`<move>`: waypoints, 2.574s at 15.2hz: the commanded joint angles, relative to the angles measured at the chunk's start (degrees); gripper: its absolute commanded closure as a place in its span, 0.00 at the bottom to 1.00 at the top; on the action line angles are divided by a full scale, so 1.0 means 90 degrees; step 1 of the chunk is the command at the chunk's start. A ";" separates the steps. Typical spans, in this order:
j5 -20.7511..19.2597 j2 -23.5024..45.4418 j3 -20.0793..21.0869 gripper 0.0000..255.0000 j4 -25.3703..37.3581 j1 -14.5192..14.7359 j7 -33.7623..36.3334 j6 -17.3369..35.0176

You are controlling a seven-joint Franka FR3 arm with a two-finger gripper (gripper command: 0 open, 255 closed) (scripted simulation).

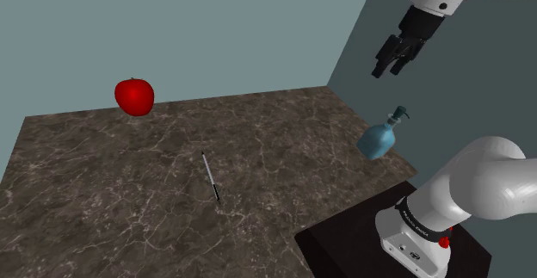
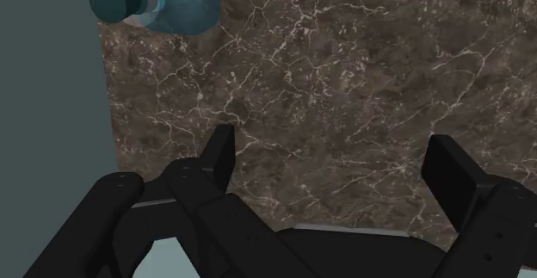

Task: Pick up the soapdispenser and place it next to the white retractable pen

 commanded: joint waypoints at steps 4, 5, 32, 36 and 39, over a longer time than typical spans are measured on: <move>-0.0086 0.0224 -0.0430 0.00 -0.0166 -0.0244 -0.0149 0.0091; -0.0116 0.0309 -0.0573 0.00 -0.0215 -0.0326 -0.0199 0.0123; -0.0532 0.1934 -0.2466 0.00 -0.1201 -0.1369 -0.0926 0.1290; -0.0532 0.1934 -0.2466 1.00 -0.1200 -0.1369 -0.0926 0.1289; -0.0532 0.1934 -0.2465 1.00 -0.1200 -0.1369 -0.0926 0.1289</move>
